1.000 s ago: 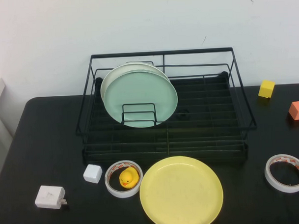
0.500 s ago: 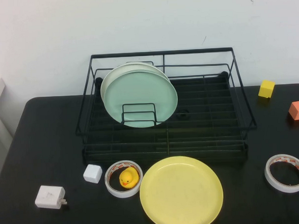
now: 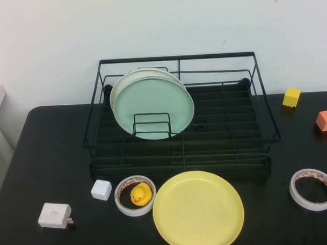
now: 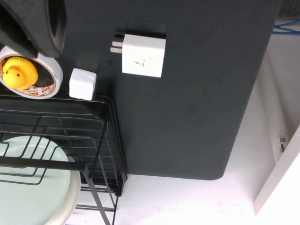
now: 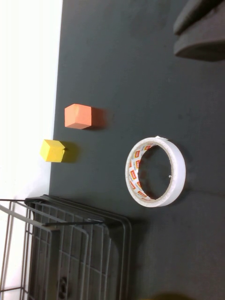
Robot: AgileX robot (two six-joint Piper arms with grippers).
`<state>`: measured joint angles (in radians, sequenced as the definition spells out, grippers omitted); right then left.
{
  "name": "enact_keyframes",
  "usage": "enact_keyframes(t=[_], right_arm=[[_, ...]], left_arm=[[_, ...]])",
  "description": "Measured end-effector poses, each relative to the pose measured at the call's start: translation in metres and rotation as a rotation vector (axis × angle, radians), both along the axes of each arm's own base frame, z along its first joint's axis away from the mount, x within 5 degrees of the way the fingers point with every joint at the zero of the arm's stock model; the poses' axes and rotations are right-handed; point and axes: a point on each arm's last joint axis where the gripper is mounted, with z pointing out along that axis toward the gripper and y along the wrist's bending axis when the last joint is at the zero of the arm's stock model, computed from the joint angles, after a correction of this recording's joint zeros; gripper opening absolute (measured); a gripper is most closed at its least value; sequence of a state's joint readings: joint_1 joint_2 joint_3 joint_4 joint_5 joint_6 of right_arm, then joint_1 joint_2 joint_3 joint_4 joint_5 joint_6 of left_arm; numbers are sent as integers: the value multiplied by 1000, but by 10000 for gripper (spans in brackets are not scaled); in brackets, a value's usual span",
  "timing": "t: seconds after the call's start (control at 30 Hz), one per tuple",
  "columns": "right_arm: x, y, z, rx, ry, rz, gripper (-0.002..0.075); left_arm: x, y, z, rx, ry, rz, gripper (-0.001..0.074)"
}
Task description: Place plate on rack
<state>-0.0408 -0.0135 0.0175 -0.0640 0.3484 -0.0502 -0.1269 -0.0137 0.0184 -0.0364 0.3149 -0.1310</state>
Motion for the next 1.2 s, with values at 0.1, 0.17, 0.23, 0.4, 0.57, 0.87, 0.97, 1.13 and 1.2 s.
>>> enact_keyframes(t=[0.1, 0.17, 0.23, 0.4, 0.57, 0.87, 0.97, 1.13, 1.2], right_arm=[[0, 0, 1, -1, -11, 1, -2], [2, 0, 2, -2, -47, 3, -2], [3, 0, 8, -6, -121, 7, -2], [5, 2, 34, -20, -408, 21, -2], [-3, 4, 66, -37, -771, 40, -2], [-27, 6, 97, -103, -1198, 44, -2], [-29, 6, 98, -136, -1223, 33, -2], [-31, 5, 104, -178, -1240, 5, -2], [-34, 4, 115, -209, -1253, -18, -2]], left_arm=[[0, 0, 1, -2, -16, 0, -2], [1, 0, 4, -6, -49, 1, -2], [2, 0, 10, -16, -120, 3, -2], [2, 1, 39, -57, -440, 11, -2], [-9, 3, 70, -104, -802, 21, -2], [-30, 6, 94, -144, -1153, 28, -2], [-30, 7, 95, -158, -1154, 37, -2], [-28, 8, 111, -201, -1038, 30, -2], [-32, 7, 131, -180, -973, 27, -2]])
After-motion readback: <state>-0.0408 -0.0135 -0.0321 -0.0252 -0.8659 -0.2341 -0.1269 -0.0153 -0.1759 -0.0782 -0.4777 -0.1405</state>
